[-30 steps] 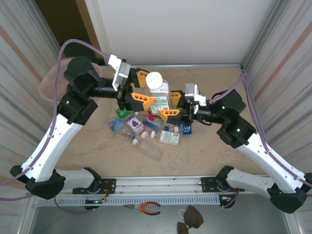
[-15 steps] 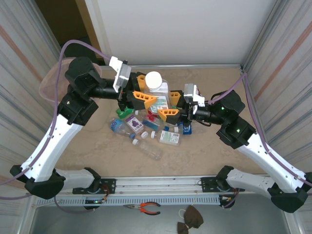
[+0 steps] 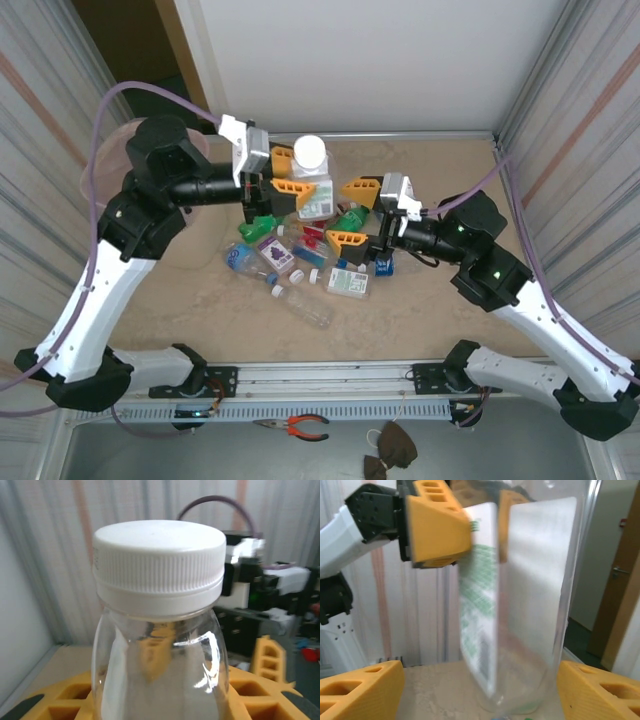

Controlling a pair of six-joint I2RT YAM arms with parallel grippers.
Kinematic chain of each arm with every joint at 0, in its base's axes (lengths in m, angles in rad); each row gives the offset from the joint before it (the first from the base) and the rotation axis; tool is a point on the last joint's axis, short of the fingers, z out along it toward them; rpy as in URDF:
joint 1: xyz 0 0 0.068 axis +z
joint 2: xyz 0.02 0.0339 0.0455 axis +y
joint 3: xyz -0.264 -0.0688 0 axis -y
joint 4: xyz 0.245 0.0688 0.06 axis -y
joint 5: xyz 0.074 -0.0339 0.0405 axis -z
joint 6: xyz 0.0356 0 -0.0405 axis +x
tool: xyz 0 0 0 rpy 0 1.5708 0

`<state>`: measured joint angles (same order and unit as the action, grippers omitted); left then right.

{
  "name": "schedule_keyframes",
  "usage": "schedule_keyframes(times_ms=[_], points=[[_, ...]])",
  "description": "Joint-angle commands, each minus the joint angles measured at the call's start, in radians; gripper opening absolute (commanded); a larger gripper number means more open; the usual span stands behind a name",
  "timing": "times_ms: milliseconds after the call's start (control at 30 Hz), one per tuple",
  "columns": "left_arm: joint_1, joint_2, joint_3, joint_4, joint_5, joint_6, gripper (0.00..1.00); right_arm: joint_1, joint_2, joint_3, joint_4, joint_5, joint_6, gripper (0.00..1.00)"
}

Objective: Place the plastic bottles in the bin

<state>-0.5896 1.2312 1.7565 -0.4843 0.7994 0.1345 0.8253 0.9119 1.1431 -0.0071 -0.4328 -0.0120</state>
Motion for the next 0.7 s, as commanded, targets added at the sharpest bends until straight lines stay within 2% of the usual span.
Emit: schedule_keyframes(times_ms=[0,200,433,533,667], points=[[0.070,-0.009,0.083,-0.155,-0.204,0.062,0.33,0.005,-0.045,-0.016,-0.042,0.096,-0.025,0.80],[0.238,0.042,0.200,-0.351,-0.412,0.081,0.33,-0.001,-0.057,-0.016,-0.076,0.135,-0.045,0.80],[0.488,0.110,0.284,-0.512,-0.523,0.063,0.32,-0.008,-0.037,-0.005,-0.080,0.124,-0.047,0.81],[0.621,0.123,0.268,-0.517,-0.498,-0.007,0.32,-0.011,-0.025,0.001,-0.083,0.118,-0.047,0.81],[0.815,0.132,0.178,-0.439,-0.352,-0.199,0.27,-0.011,-0.011,0.008,-0.082,0.114,-0.045,0.81]])
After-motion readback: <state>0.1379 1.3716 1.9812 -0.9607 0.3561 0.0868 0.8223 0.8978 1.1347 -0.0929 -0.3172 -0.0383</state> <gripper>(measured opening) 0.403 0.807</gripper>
